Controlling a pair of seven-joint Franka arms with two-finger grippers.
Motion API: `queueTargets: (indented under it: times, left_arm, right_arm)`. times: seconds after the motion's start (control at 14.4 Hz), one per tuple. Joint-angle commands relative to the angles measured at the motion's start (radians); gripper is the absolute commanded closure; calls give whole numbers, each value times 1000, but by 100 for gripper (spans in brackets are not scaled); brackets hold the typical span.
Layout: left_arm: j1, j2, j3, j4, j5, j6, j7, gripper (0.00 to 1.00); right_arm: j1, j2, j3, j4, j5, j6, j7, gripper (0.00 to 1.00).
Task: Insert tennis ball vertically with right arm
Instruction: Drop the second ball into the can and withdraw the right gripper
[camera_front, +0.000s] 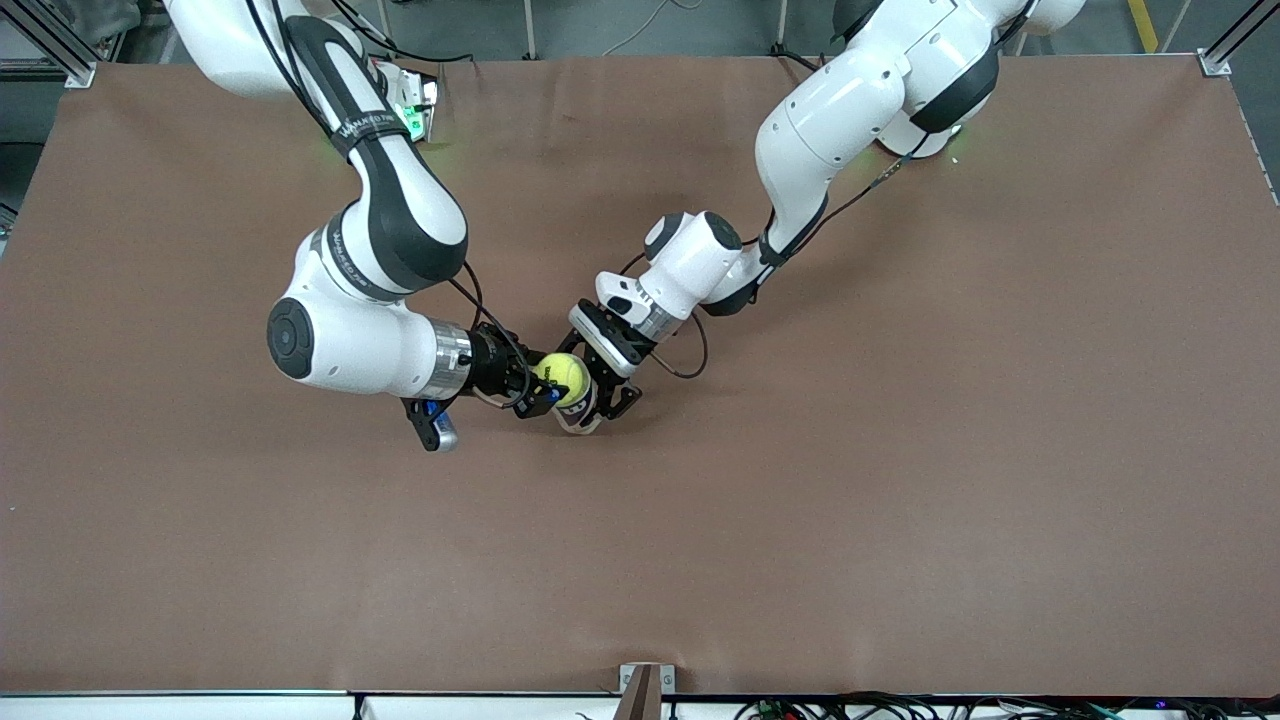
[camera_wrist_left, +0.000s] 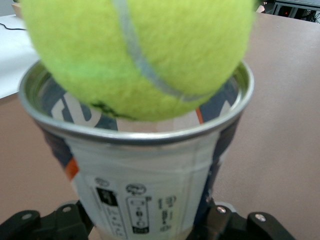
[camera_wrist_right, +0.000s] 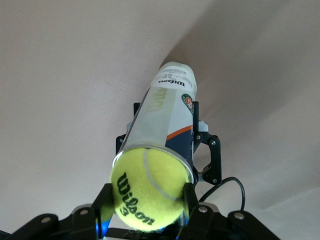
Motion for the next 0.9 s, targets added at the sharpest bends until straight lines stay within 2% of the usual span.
queueTargets:
  times: [0.0,0.07,0.14,0.21,0.62,0.83]
  left_arm:
    - [4,10,3,-2,8,7,9,21]
    - [4,10,3,-3,8,7,9,21]
    - [4,10,3,-5,8,7,9,21]
    - [4,8,3,-5,8,7,9,21]
    - [4,6,3,-5,8,7,7,21]
    - [4,6,4,-5,8,7,7,15]
  right_arm:
    - [3,11,-7,9,-33,4,7,45]
    - [3,13,-7,9,-30,2,11,13]
    - [3,13,-7,9,-30,2,11,10]
    - [5,11,-7,9,-32,4,11,2]
    - [-8,11,-8,39,-35,-1,2,0]
    - [-47,10,-13,76,-125,-18,-80,0]
